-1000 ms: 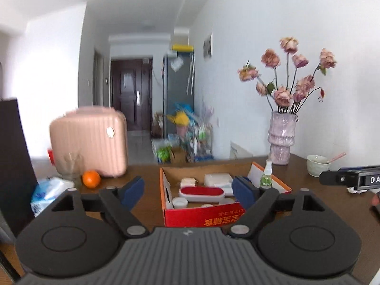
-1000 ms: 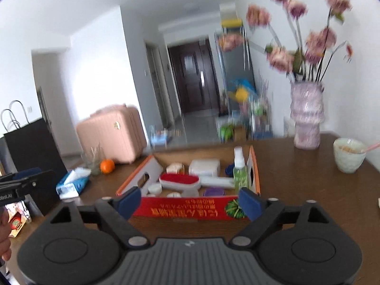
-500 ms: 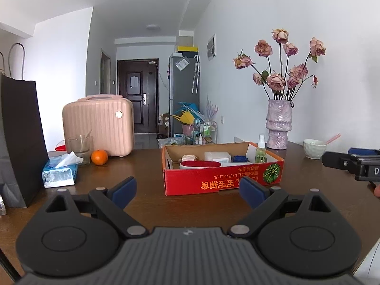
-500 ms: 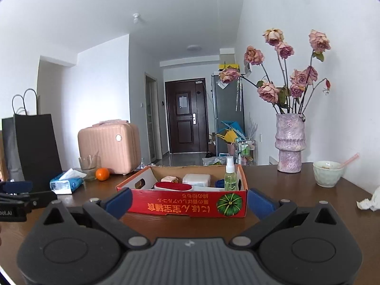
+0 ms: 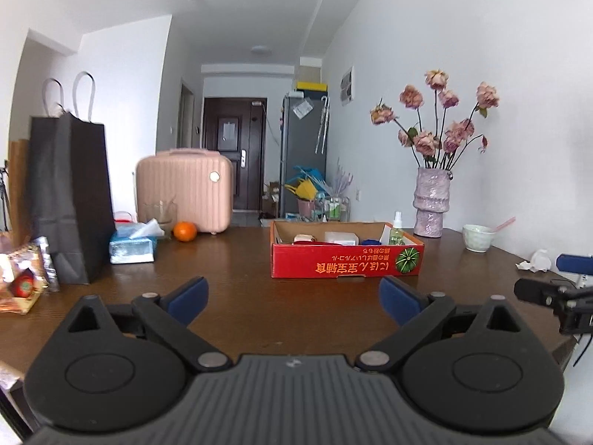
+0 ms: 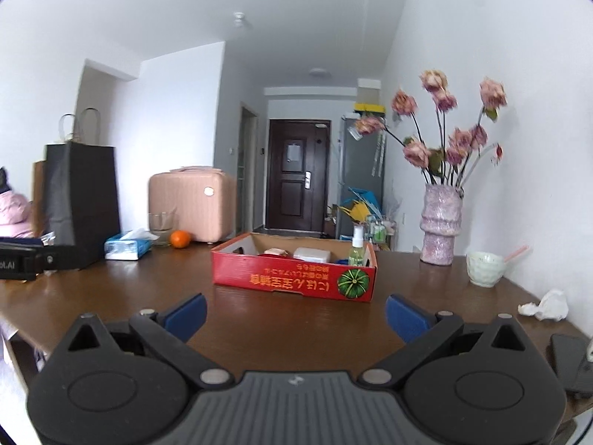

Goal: Organize rigid objects

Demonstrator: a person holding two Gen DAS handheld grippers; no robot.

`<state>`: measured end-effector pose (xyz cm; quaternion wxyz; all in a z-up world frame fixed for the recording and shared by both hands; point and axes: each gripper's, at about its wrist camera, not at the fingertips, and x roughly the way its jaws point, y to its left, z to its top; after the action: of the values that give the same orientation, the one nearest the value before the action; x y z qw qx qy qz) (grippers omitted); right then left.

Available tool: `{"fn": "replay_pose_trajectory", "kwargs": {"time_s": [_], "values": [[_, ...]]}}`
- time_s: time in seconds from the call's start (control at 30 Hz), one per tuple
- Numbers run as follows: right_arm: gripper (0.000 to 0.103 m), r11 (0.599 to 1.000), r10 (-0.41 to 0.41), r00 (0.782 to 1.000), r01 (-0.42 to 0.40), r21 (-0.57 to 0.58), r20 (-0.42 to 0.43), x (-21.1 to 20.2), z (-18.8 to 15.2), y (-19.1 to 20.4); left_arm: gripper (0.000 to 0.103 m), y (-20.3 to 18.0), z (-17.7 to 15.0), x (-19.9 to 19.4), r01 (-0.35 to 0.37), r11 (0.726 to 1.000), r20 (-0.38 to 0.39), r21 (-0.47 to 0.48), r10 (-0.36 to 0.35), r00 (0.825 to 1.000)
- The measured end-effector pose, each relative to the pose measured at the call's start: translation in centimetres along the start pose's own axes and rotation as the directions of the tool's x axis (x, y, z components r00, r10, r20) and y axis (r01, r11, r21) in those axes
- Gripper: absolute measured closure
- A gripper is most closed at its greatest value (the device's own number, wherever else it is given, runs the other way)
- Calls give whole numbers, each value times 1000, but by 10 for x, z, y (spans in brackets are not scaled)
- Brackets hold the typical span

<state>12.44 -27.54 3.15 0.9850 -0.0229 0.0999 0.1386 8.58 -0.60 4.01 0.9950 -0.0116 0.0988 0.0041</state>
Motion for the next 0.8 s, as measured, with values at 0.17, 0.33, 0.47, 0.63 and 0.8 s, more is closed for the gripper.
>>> {"fn": "replay_pose_trajectory", "kwargs": {"time_s": [0.17, 0.33, 0.47, 0.63, 0.8], "values": [[0, 999, 37, 999, -37, -8, -31, -41, 2, 8, 0, -5, -18, -40, -8, 999, -21, 42, 9, 1000], [0, 1000, -3, 999, 4, 23, -46, -79, -17, 18, 0, -3, -38, -75, -73, 996, -22, 40, 74, 997], [0, 995, 2, 995, 8, 99, -101, -90, -38, 23, 0, -3, -46, -85, -62, 998, -7, 13, 62, 998], [0, 995, 14, 993, -2, 101, -117, -86, -43, 28, 0, -4, -44, -85, -54, 998, 3, 15, 54, 999], [0, 997, 23, 994, -16, 75, -104, -88, -42, 35, 0, -6, -45, -86, -45, 999, 10, 24, 45, 999]]}}
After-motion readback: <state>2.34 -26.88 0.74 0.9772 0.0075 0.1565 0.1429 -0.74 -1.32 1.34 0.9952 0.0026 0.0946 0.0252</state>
